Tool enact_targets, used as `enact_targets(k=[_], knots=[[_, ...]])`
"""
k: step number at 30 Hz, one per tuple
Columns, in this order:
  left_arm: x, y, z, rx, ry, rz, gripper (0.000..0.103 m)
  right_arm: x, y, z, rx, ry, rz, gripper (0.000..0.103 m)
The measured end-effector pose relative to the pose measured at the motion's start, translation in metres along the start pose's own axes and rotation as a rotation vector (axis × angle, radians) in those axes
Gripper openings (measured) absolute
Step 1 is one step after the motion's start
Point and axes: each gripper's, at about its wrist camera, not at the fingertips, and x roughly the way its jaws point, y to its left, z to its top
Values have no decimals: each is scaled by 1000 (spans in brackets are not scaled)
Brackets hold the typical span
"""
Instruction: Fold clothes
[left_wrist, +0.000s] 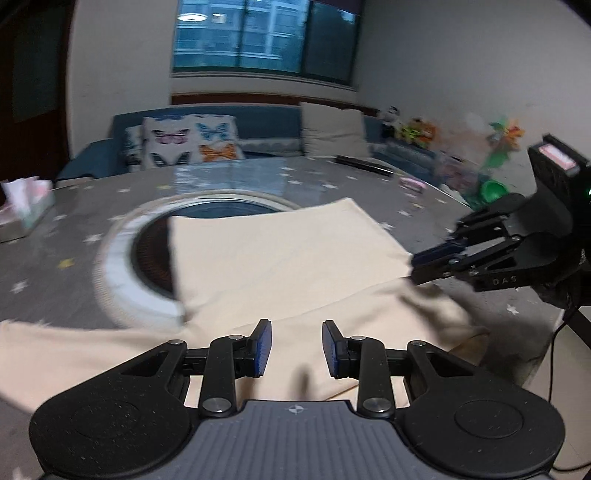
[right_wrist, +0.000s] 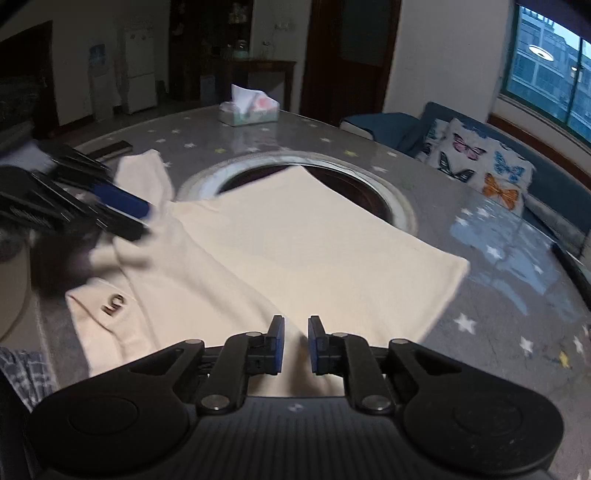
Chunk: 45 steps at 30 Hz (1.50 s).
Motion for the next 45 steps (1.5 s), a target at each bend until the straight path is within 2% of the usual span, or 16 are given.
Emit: enact_targets(k=[3,6,13,18,27,30,37,45], knots=[[24,-2,2,-10,32,-13,26,12,7,0,9,11,20,12],[40,0,0,1,58,29,23,26,8,-5,35,30,25,12],[25,-1,-2,12,29,18,24,9,8,-9,35,42,23,14],[22,-2,-12,23,45,15,24,-19,23,-33,10,95,21,14],[-1,-3,-21,17,5,25,24,-47,35,-54,75,86,-11,14],[-2,-1,-27,16,21,34,24,-42,34,-62,99,113,-7,15],[-14,8,-38,-19,20,37,24,-54,40,-38,44,48,-28,15],[-26,8,-41,-40,2,47,24,-6,58,-1,22,-12,27,15]])
